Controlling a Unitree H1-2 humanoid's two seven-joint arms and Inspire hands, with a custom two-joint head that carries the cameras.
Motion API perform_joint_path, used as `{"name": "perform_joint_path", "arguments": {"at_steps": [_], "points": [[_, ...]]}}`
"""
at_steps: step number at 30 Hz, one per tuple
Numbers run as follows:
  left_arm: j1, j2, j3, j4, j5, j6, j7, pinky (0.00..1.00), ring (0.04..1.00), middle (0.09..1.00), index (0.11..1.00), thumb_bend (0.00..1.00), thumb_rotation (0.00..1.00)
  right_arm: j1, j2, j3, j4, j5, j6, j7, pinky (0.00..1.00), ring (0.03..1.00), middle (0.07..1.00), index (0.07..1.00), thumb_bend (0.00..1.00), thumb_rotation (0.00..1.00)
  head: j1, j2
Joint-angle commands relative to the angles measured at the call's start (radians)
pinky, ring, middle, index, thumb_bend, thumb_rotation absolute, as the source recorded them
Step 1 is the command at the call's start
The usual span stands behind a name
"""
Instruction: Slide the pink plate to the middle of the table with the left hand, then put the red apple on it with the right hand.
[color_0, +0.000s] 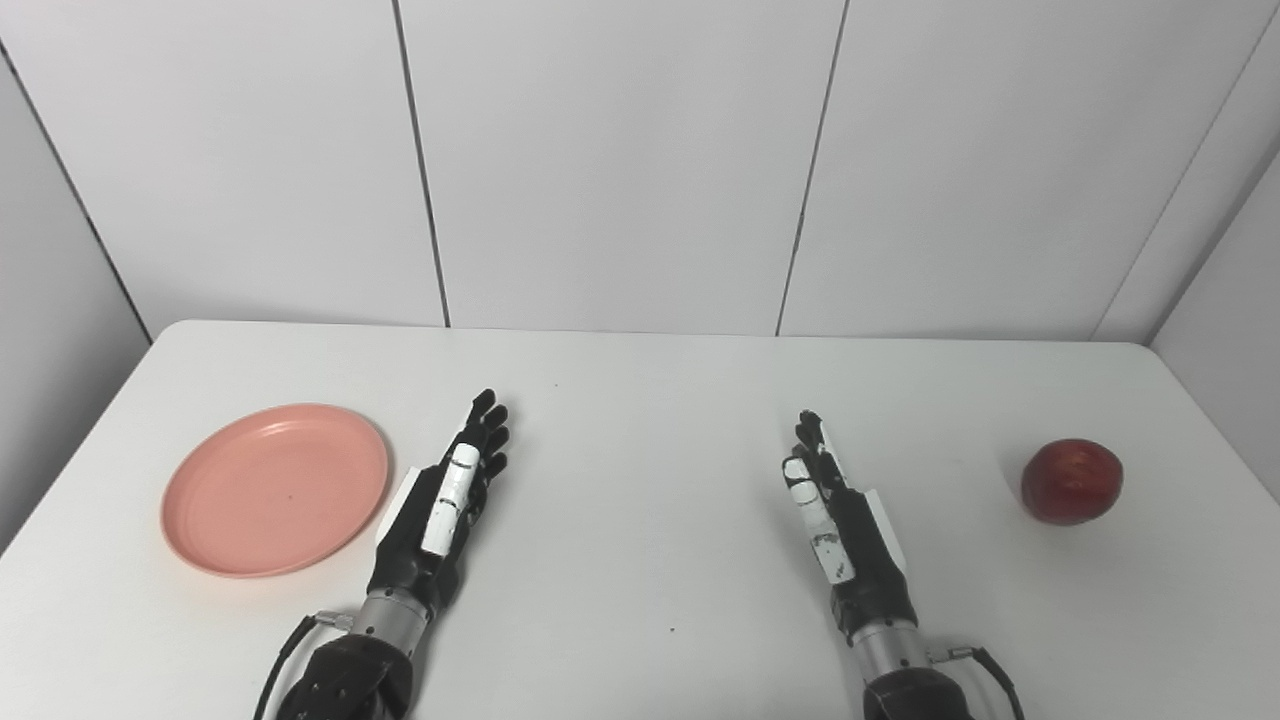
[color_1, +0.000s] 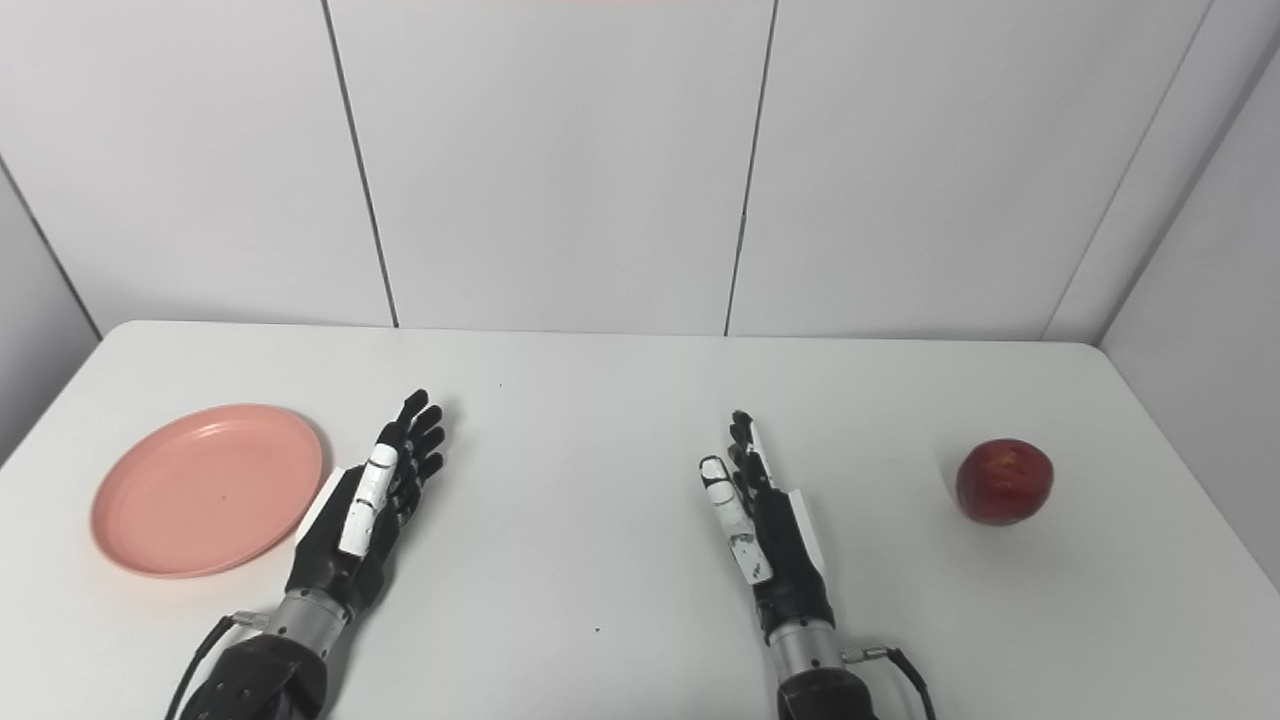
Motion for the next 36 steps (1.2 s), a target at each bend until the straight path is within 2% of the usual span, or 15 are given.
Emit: {"name": "perform_joint_path", "arguments": {"at_steps": [1,10,36], "points": [[-0.017,-0.004,-0.004,-0.006,0.013,-0.038,0.004,1.0,1.0,1.0,1.0,0.71,1.0,-0.026,-0.001,0.0,-0.021,0.009,-0.018,0.007,1.0,0.989,1.0,1.0,0.65,0.97,0.0,0.0],[-0.022,-0.009,-0.003,-0.001,0.012,-0.044,0.005,1.0,1.0,1.0,1.0,0.7,1.0,-0.03,-0.002,0.001,-0.014,0.02,-0.036,0.009,0.99,0.987,1.0,1.0,0.63,0.97,-0.002,-0.004],[-0.024,-0.006,0.002,-0.01,0.002,-0.036,-0.006,1.0,1.0,1.0,1.0,0.69,1.0,-0.033,0.001,0.003,-0.005,0.025,-0.044,0.007,1.0,0.99,1.0,1.0,0.69,0.94,-0.003,-0.005]]}}
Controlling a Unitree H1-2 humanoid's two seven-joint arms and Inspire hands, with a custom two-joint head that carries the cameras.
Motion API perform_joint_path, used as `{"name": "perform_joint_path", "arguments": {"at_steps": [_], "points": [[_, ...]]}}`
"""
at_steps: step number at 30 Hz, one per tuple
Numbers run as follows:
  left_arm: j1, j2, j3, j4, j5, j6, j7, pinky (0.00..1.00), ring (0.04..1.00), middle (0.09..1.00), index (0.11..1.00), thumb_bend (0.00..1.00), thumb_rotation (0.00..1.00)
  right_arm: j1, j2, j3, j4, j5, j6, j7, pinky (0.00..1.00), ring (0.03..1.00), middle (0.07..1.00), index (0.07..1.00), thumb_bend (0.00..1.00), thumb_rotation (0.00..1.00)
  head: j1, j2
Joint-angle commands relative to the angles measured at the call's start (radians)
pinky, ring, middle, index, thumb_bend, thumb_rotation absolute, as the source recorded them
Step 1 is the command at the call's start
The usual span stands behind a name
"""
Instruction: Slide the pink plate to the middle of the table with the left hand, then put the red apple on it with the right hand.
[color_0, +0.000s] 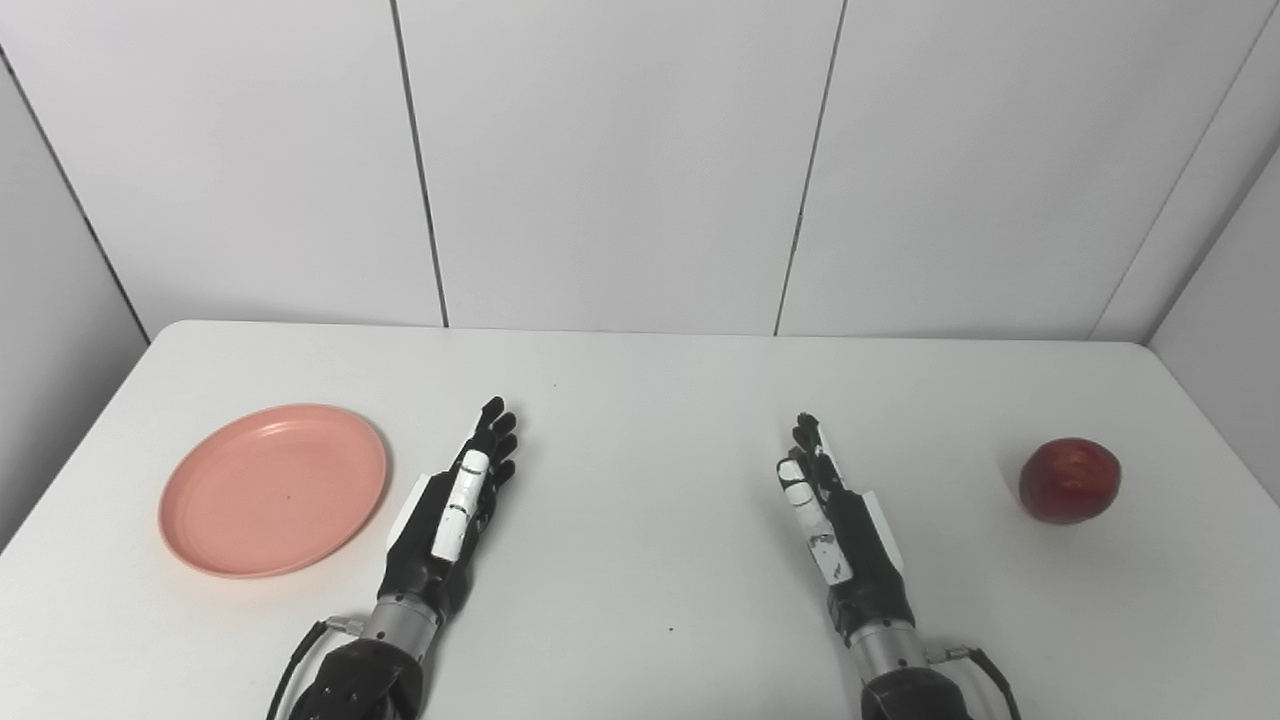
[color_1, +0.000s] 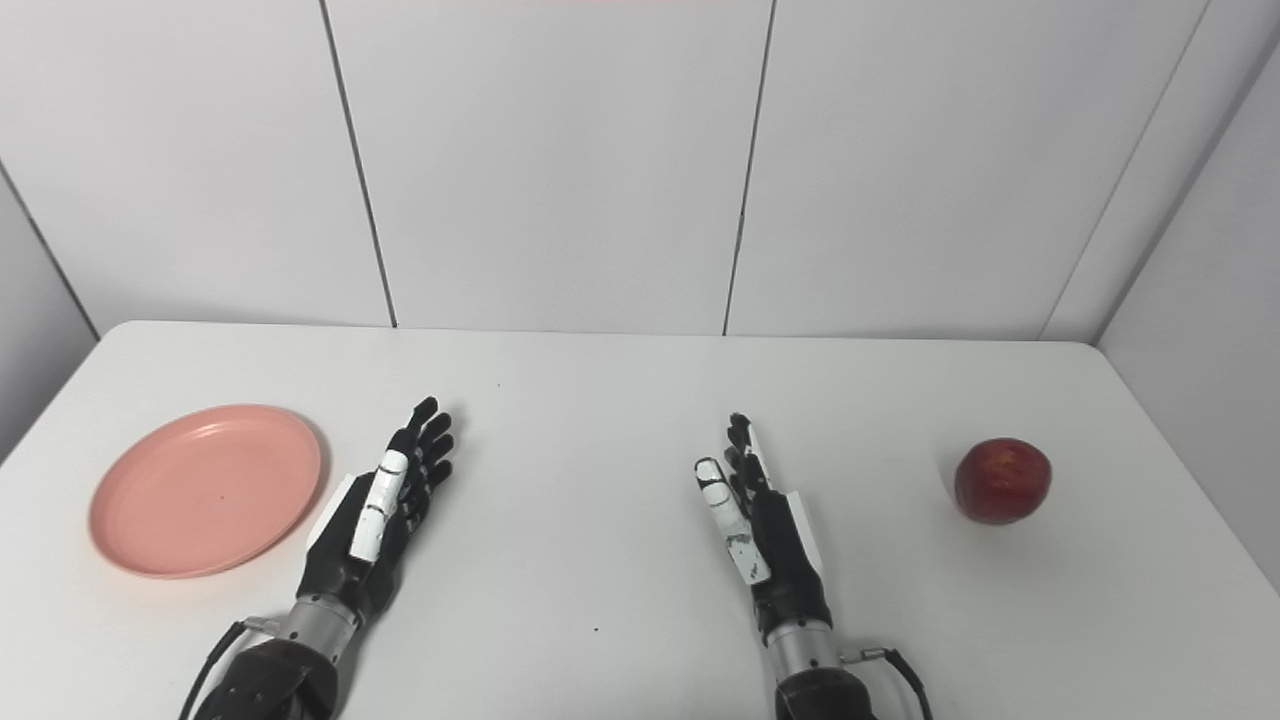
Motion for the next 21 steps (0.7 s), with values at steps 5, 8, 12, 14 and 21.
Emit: {"name": "perform_joint_path", "arguments": {"at_steps": [5,8,12,14,21], "points": [[-0.025,0.001,0.001,-0.029,-0.006,-0.034,-0.011,1.0,1.0,1.0,1.0,0.69,1.0,-0.031,0.0,0.001,-0.015,0.013,-0.044,0.009,1.0,0.992,1.0,1.0,0.68,0.94,0.005,0.0],[-0.026,0.006,0.002,-0.036,-0.004,-0.042,-0.013,1.0,1.0,1.0,1.0,0.69,1.0,-0.029,-0.002,0.0,-0.02,0.017,-0.038,0.011,0.99,0.989,1.0,1.0,0.66,0.94,0.047,-0.003],[-0.035,0.008,0.017,-0.062,-0.023,-0.032,-0.016,1.0,1.0,1.0,1.0,0.65,1.0,-0.023,-0.017,-0.008,-0.024,0.04,-0.039,0.027,1.0,0.999,1.0,1.0,0.66,0.94,0.135,-0.01],[-0.04,0.003,0.023,-0.072,-0.022,-0.03,-0.006,1.0,1.0,1.0,1.0,0.65,1.0,-0.02,-0.031,-0.015,-0.02,0.06,-0.05,0.039,1.0,1.0,1.0,1.0,0.66,0.94,0.195,-0.019],[-0.058,-0.002,0.045,-0.091,-0.002,-0.024,0.034,1.0,1.0,1.0,1.0,0.68,1.0,-0.016,-0.079,-0.042,0.025,0.12,-0.125,0.084,1.0,1.0,1.0,1.0,0.62,0.95,0.324,-0.051]]}}
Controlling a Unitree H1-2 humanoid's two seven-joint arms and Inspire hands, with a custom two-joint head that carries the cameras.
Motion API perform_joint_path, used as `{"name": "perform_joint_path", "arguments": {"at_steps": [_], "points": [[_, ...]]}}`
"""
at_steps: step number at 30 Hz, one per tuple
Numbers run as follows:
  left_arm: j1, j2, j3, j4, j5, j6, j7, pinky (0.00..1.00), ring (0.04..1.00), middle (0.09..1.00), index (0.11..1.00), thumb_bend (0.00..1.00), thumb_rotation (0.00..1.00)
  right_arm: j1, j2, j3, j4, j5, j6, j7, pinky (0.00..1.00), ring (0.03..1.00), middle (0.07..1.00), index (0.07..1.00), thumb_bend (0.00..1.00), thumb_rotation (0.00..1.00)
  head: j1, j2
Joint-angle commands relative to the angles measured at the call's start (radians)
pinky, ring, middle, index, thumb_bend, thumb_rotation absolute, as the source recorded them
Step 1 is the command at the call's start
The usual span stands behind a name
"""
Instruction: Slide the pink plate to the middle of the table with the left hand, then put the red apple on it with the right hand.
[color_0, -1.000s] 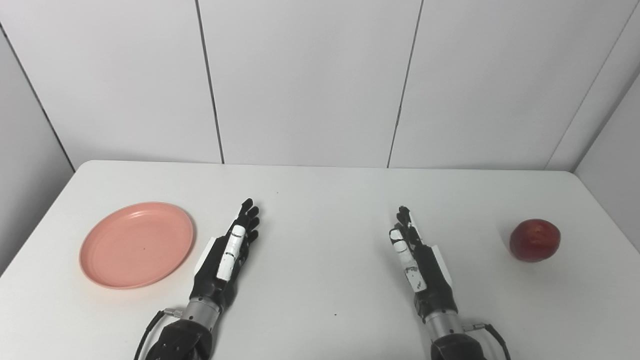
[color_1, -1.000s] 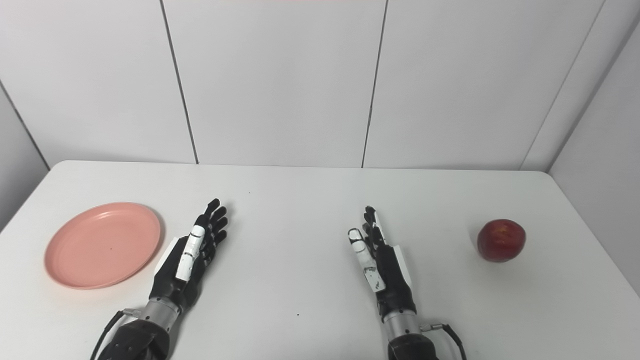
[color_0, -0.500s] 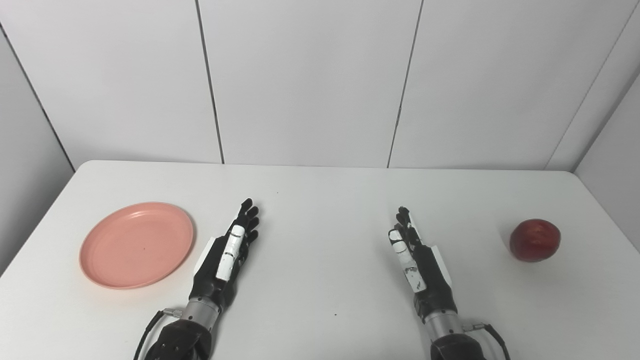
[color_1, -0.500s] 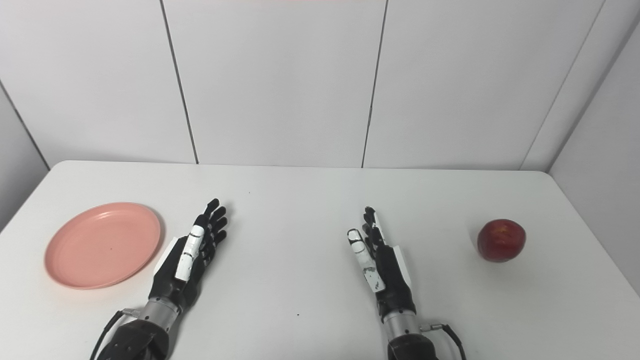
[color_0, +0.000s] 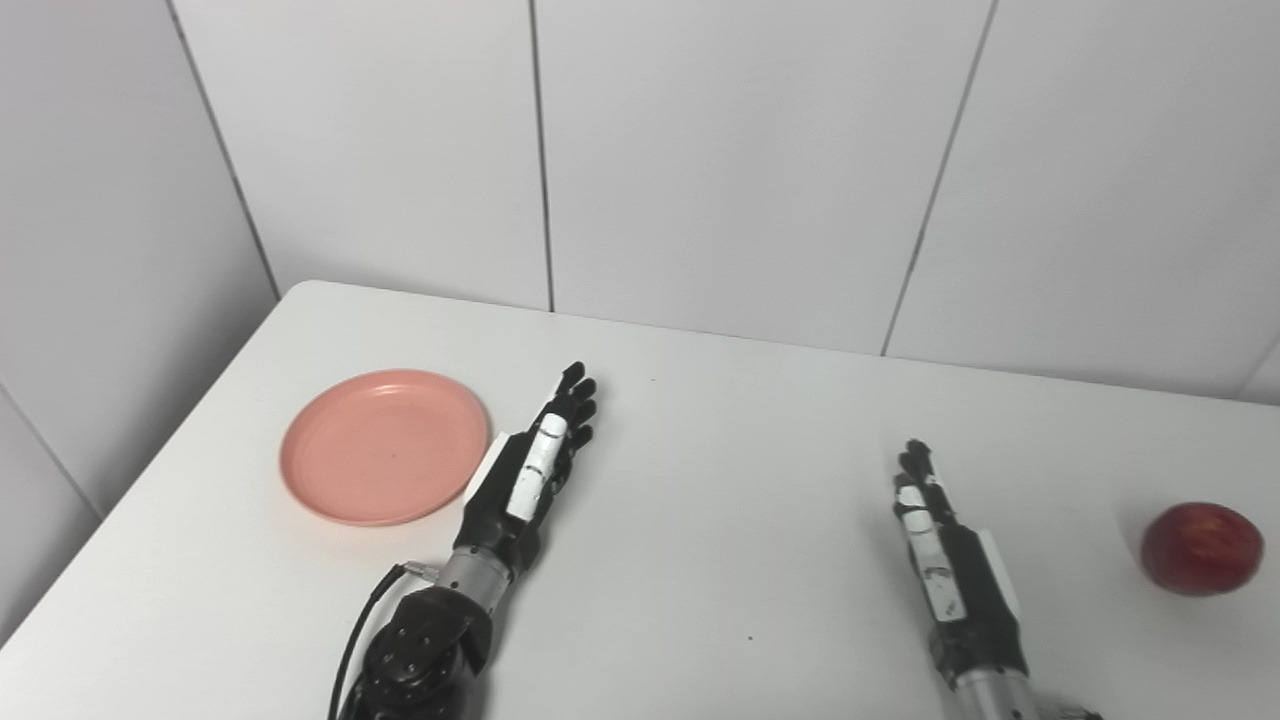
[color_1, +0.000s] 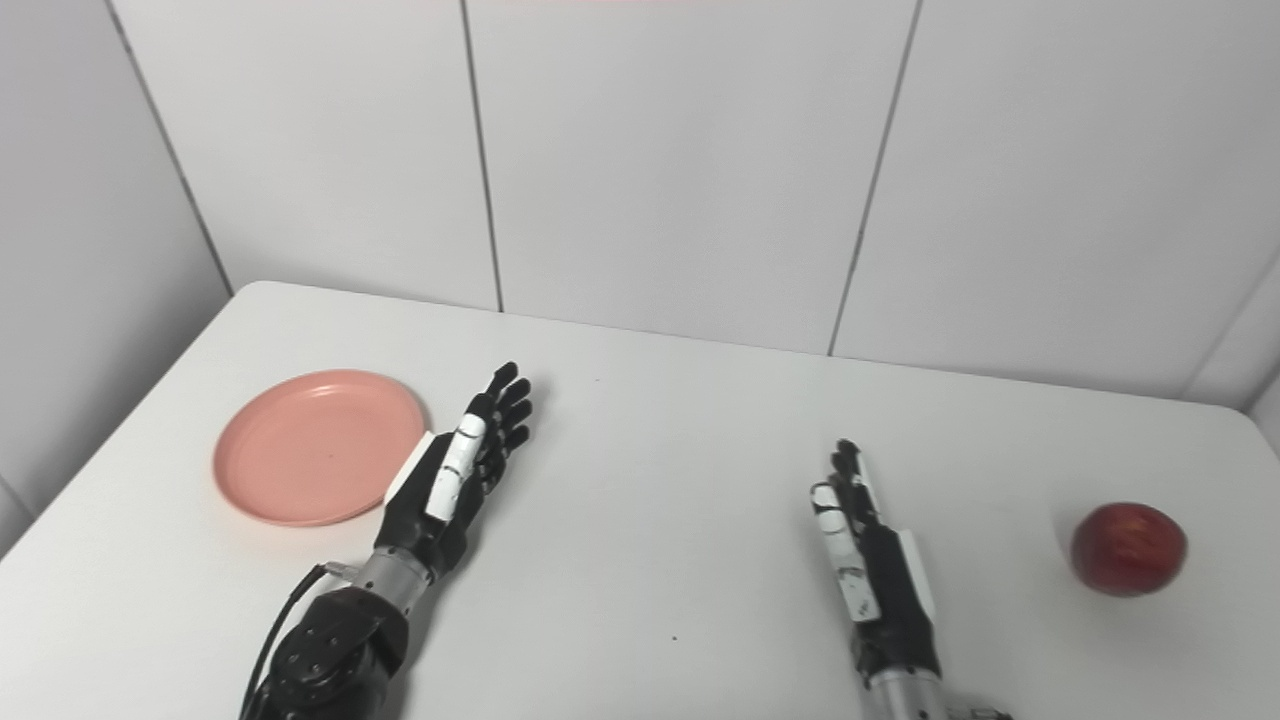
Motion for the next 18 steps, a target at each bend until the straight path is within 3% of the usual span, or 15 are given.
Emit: {"name": "perform_joint_path", "arguments": {"at_steps": [1,12,15,18], "points": [[-0.053,0.0,0.004,-0.041,0.011,-0.024,0.012,1.0,1.0,1.0,1.0,0.69,1.0,-0.019,-0.009,-0.009,0.002,0.027,-0.09,0.022,1.0,1.0,1.0,1.0,0.62,0.95,0.001,0.001],[-0.065,0.077,0.048,-0.138,-0.003,0.035,0.013,1.0,1.0,1.0,1.0,0.73,1.0,-0.02,-0.027,-0.026,0.046,0.062,-0.131,0.051,1.0,1.0,1.0,1.0,0.66,0.92,0.077,-0.036],[-0.067,0.097,0.074,-0.144,-0.023,0.026,0.009,1.0,1.0,1.0,1.0,0.72,1.0,-0.018,-0.029,-0.029,0.046,0.059,-0.13,0.049,1.0,1.0,1.0,1.0,0.66,0.92,0.087,-0.042],[-0.074,0.114,0.097,-0.133,-0.034,0.016,0.001,1.0,1.0,1.0,1.0,0.77,1.0,-0.021,-0.028,-0.034,0.045,0.061,-0.126,0.045,1.0,1.0,1.0,1.0,0.65,0.91,0.092,-0.042]]}}
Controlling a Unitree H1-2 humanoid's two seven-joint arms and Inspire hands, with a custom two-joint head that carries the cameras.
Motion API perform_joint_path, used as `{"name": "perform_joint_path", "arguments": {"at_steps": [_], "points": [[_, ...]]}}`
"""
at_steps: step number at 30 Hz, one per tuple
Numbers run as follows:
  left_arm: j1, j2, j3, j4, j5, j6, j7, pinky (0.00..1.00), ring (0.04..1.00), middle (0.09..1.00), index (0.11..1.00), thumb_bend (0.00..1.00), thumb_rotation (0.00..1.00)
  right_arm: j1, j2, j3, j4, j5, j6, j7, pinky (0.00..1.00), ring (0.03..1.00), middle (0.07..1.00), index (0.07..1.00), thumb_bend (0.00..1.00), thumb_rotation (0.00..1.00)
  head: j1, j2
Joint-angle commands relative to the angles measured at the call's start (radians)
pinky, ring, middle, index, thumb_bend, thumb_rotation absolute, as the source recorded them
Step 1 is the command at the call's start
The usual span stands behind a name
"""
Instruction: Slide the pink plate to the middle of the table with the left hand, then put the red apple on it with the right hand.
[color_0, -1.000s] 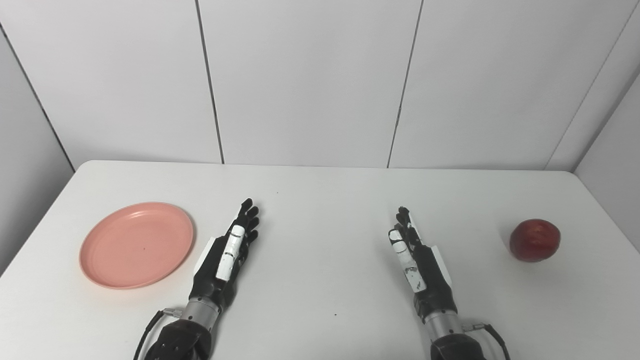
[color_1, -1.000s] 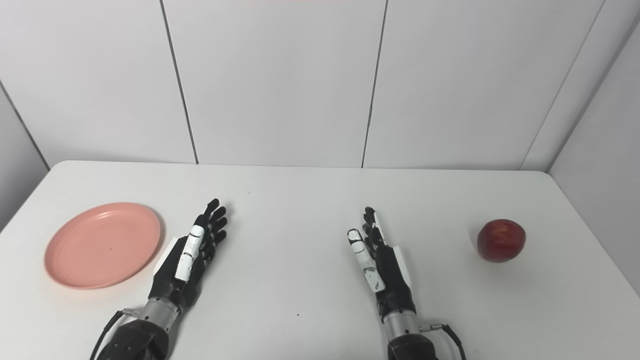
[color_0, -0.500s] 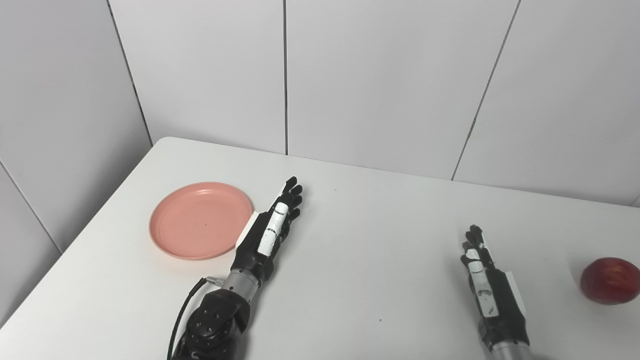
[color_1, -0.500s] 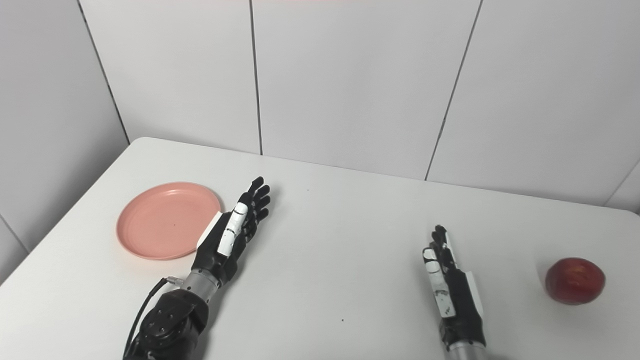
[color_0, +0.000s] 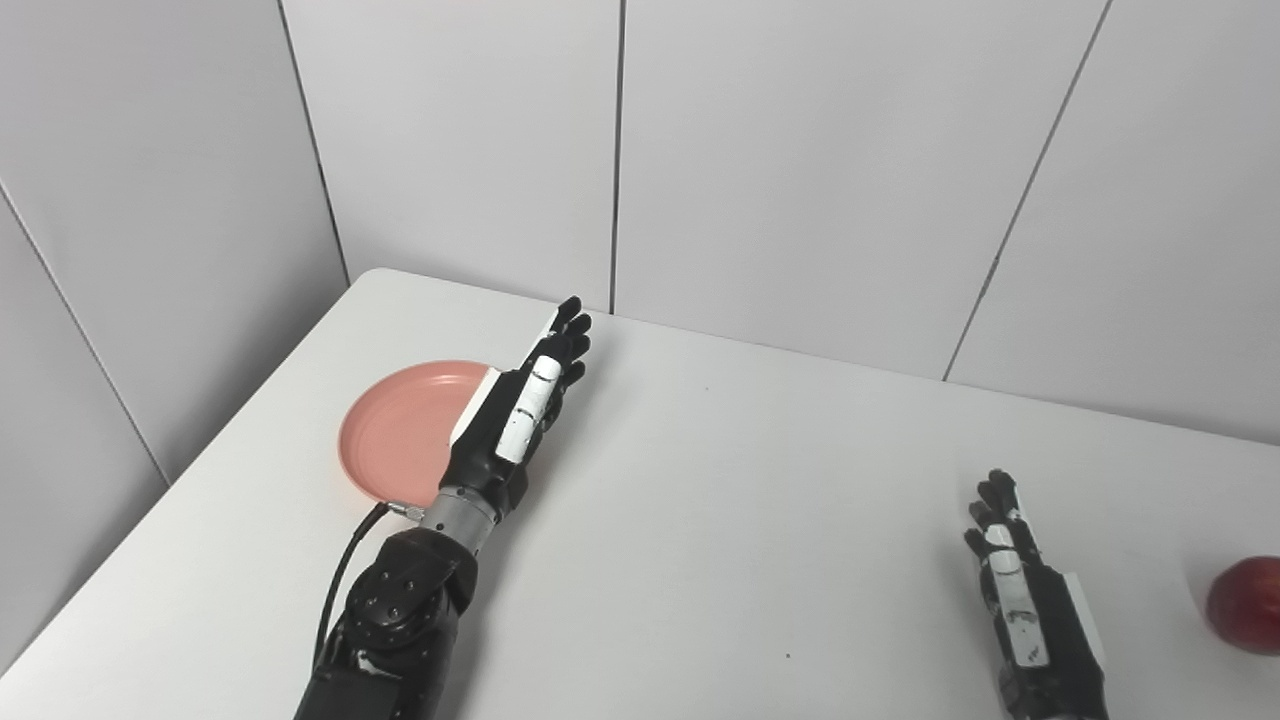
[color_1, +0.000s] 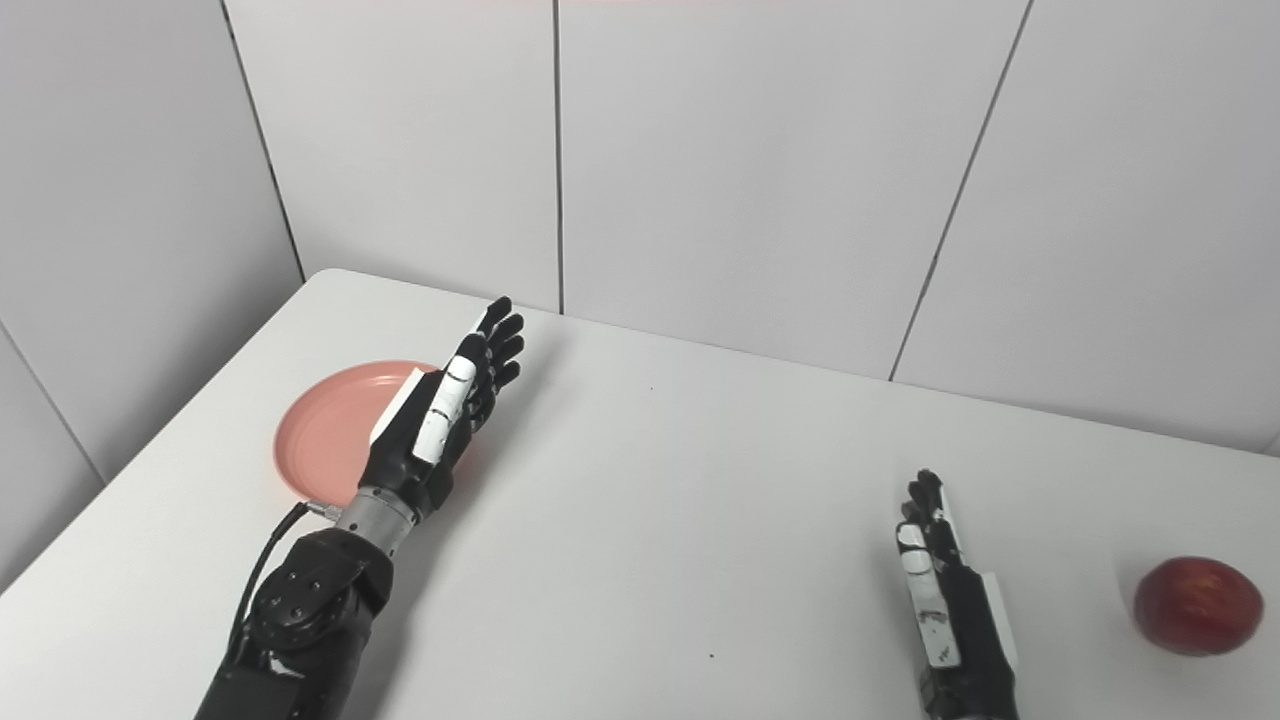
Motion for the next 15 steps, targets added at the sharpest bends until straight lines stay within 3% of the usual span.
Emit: {"name": "perform_joint_path", "arguments": {"at_steps": [1,5,10,15], "points": [[-0.051,0.026,0.016,-0.006,-0.01,-0.043,-0.004,1.0,1.0,1.0,1.0,0.78,1.0,-0.016,-0.007,-0.013,0.007,0.005,-0.058,-0.001,1.0,1.0,1.0,1.0,0.65,0.91,0.004,-0.002],[-0.079,0.062,0.069,0.069,-0.018,-0.103,0.009,1.0,1.0,1.0,1.0,0.76,1.0,-0.021,-0.01,-0.012,0.011,-0.012,-0.075,-0.006,1.0,0.999,1.0,1.0,0.63,0.92,0.012,-0.01],[-0.108,0.11,0.13,0.13,-0.042,-0.112,0.015,1.0,1.0,1.0,1.0,0.78,1.0,-0.024,-0.01,-0.014,0.014,-0.007,-0.074,-0.002,1.0,0.996,1.0,1.0,0.63,0.92,0.018,-0.01],[-0.117,0.122,0.172,0.14,-0.045,-0.114,0.045,1.0,1.0,0.993,0.977,0.78,1.0,-0.023,-0.012,-0.014,0.013,0.001,-0.077,0.007,1.0,0.999,1.0,1.0,0.62,0.92,0.025,-0.012]]}}
